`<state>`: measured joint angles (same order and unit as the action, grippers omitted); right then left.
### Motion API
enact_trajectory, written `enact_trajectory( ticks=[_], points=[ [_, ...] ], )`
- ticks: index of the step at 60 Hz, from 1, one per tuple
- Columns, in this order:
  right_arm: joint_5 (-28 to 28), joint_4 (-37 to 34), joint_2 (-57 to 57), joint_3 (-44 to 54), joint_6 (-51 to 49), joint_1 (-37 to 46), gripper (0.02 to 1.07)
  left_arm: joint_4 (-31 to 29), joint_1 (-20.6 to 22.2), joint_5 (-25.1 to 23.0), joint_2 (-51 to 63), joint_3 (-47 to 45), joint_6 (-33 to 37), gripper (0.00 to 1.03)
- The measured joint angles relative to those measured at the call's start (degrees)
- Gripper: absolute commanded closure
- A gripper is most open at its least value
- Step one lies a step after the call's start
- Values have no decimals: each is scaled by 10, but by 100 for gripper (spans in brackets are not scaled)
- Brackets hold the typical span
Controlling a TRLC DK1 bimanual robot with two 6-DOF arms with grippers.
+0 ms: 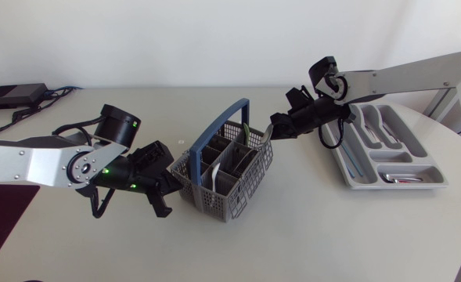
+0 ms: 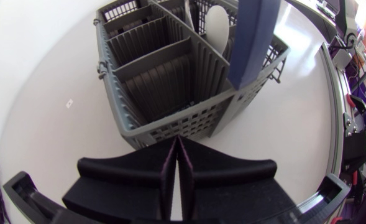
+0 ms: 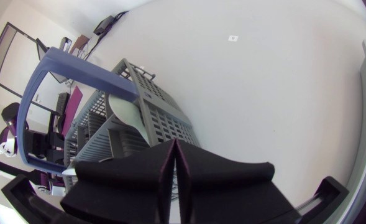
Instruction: Sort the cutlery from the basket into the organizer compartments.
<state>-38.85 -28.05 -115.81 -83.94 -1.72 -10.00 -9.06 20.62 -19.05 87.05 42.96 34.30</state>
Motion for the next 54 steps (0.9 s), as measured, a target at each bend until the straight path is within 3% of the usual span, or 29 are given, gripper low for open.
enact_trajectory(
  ticks=[41,54],
  points=[
    [7,14,158,194,0,-15,101,23,-83,0,121,125,3,100],
    [35,30,211,222,-10,-11,97,-56,-152,-18,17,116,20,92]
  ],
)
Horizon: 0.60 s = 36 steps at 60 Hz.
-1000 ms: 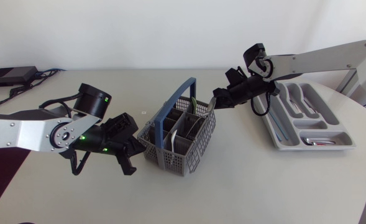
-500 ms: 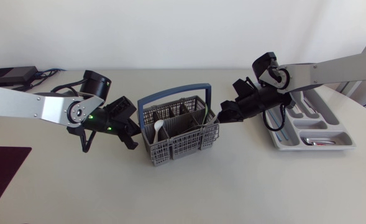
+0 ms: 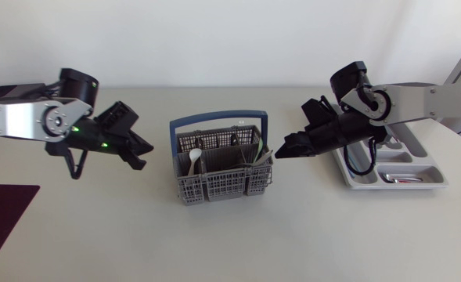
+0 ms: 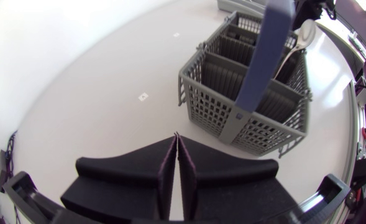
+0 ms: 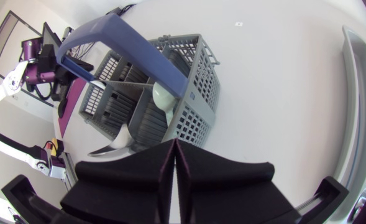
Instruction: Sort the cutlery from the basket into the organizer compartments.
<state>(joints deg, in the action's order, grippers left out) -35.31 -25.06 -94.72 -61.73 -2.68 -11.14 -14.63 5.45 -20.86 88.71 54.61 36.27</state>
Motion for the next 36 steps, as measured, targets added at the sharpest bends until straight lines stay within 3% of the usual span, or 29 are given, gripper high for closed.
enact_trajectory(
  ticks=[6,14,24,36],
  points=[
    [6,0,21,13,-8,0,91,-51,7,-12,-103,0,2,84],
    [11,0,65,39,-19,5,79,-101,88,-12,-191,4,-16,78],
    [17,-7,114,56,-37,24,69,-114,202,19,-163,28,-44,72],
    [17,-17,139,68,-56,48,67,-106,278,61,-73,77,-68,70]
  ],
)
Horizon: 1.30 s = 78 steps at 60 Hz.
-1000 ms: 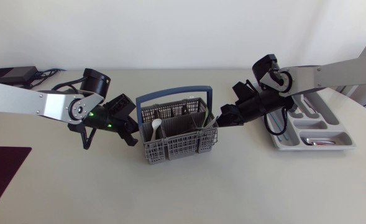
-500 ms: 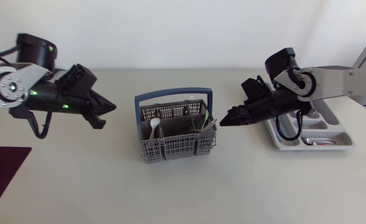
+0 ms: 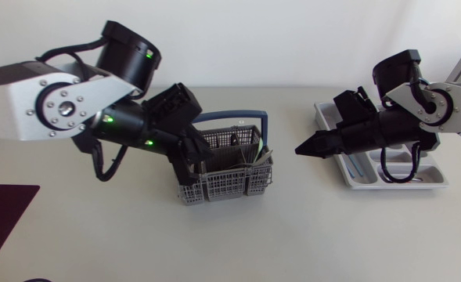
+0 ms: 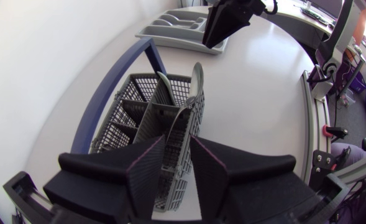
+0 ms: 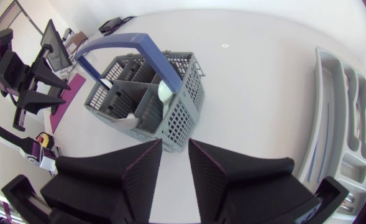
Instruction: Sort the cutlery from the basket into the organizer compartments.
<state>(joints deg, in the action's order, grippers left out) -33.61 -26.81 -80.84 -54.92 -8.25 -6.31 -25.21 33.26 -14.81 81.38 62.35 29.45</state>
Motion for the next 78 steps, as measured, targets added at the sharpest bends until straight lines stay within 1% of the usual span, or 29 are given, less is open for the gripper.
enact_trajectory(
  ticks=[7,17,25,27,30,40,59,78],
  points=[
    [-1,-1,1,5,-11,12,66,15,35,23,46,28,-13,69],
    [-5,-2,7,7,-25,31,66,38,73,62,92,58,-28,69],
    [-12,-2,14,7,-36,45,66,47,93,83,119,83,-40,69],
    [-13,-2,14,7,-39,48,63,47,97,85,124,88,-43,69],
    [-17,-2,14,7,-41,54,63,47,103,91,133,99,-45,69],
    [-26,-5,14,7,-51,65,63,44,117,94,159,134,-57,69],
    [-40,-13,17,14,-60,73,63,8,142,98,186,165,-66,69],
    [-47,-14,32,33,-66,60,63,7,144,133,204,169,-70,69]
  ],
)
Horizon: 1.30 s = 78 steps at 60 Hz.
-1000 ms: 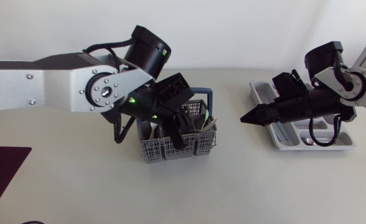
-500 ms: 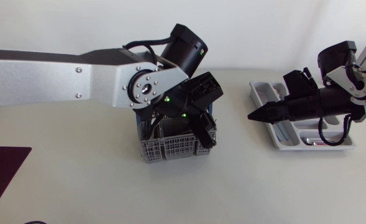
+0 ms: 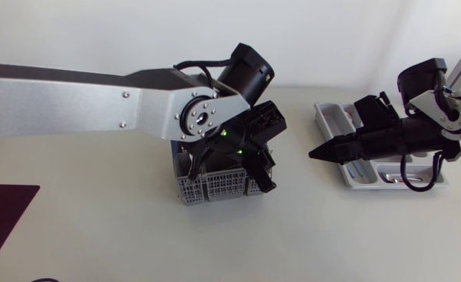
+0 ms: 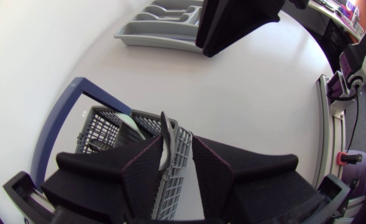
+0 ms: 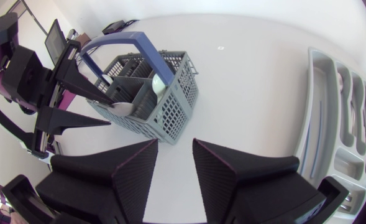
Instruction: Sort the cutlery from the basket into the organizer compartments.
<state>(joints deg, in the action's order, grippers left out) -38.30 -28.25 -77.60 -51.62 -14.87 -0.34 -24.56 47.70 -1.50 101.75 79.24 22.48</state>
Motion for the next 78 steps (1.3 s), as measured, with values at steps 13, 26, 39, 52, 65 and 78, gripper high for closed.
enact_trajectory(
  ticks=[13,26,39,52,65,78],
  points=[
    [-12,0,19,16,-5,-33,63,5,2,16,10,0,0,70],
    [-22,-4,34,29,-42,-61,63,12,5,20,26,0,0,77],
    [-24,-11,43,36,-76,-74,63,27,5,23,26,0,0,90],
    [-24,-11,50,51,-79,-78,63,37,5,23,26,0,0,100],
    [-24,-11,58,60,-79,-78,63,36,5,22,26,0,-18,100],
    [-24,-11,62,64,-79,-79,63,43,-14,3,14,-1,-41,100]
  ],
)
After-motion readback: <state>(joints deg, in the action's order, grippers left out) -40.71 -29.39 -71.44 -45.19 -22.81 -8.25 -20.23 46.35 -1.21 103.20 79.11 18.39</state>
